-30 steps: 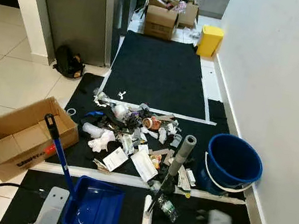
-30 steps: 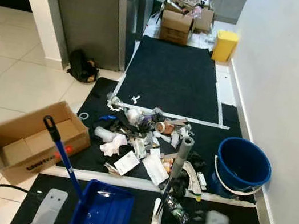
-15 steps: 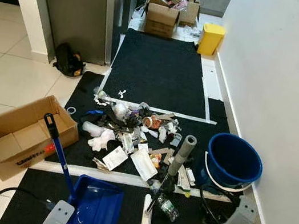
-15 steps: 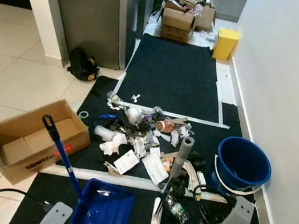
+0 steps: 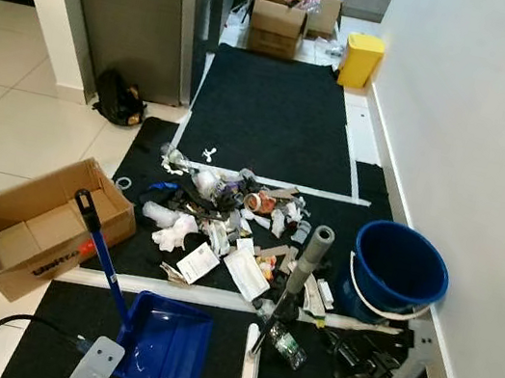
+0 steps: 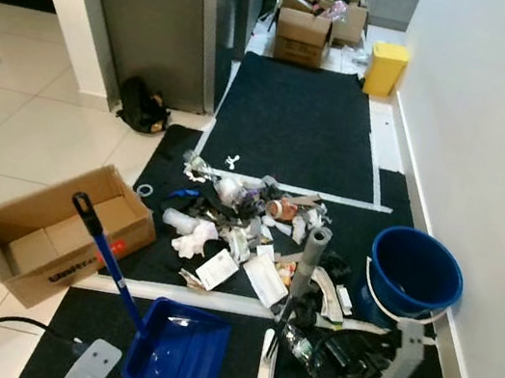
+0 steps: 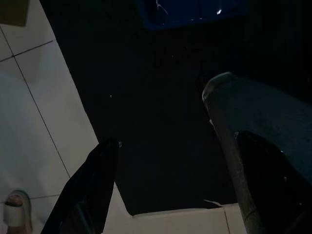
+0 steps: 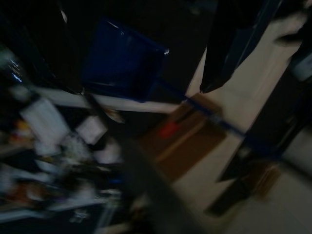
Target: Sweep floor
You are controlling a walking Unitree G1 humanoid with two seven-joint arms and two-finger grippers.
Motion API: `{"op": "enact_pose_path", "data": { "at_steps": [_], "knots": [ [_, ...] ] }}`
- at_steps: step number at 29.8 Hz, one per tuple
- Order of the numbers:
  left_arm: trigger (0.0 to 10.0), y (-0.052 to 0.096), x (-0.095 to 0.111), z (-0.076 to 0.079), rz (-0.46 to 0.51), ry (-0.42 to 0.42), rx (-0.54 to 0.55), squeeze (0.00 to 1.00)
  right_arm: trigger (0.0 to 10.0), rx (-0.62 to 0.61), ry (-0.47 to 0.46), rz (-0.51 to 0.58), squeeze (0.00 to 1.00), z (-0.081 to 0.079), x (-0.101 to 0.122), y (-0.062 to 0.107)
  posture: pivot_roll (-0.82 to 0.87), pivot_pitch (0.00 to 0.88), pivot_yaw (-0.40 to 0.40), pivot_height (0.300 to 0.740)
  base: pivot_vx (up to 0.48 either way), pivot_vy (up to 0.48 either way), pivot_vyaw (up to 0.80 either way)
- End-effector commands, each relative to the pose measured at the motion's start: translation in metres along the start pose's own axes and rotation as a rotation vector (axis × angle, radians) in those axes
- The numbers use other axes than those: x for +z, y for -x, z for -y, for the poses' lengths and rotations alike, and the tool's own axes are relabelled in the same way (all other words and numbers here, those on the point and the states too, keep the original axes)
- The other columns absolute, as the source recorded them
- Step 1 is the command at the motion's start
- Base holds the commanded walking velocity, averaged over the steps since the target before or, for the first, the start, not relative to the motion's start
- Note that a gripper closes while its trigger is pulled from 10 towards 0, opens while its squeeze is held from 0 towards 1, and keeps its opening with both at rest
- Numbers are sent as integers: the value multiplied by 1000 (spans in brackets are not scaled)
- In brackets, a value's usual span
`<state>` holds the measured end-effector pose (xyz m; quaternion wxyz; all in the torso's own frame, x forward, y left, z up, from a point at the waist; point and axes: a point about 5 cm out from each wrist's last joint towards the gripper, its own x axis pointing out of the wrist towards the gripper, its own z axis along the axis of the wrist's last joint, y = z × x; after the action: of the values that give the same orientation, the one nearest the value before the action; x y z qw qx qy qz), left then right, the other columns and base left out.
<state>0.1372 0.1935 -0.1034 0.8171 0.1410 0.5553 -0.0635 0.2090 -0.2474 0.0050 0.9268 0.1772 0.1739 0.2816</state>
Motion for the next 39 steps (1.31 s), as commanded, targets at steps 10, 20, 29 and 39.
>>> {"op": "enact_pose_path", "data": {
  "at_steps": [10,20,29,39],
  "knots": [
    [10000,1,-6,-4,-20,-5,-2,0,10000,129,182,25,0,-35,24,-31,20,86,-4,740,0,0,0],
    [10000,1,-6,-5,-19,2,-1,0,10000,48,203,26,0,-42,28,-45,20,89,-3,740,0,0,0],
    [10000,1,-6,-4,-19,0,-4,0,10000,-74,214,28,0,-34,28,-46,14,95,-4,740,0,0,0],
    [10000,0,-5,-1,-17,3,-10,0,10000,-139,219,106,0,-34,43,-55,11,97,-4,740,0,0,0]
  ]
}}
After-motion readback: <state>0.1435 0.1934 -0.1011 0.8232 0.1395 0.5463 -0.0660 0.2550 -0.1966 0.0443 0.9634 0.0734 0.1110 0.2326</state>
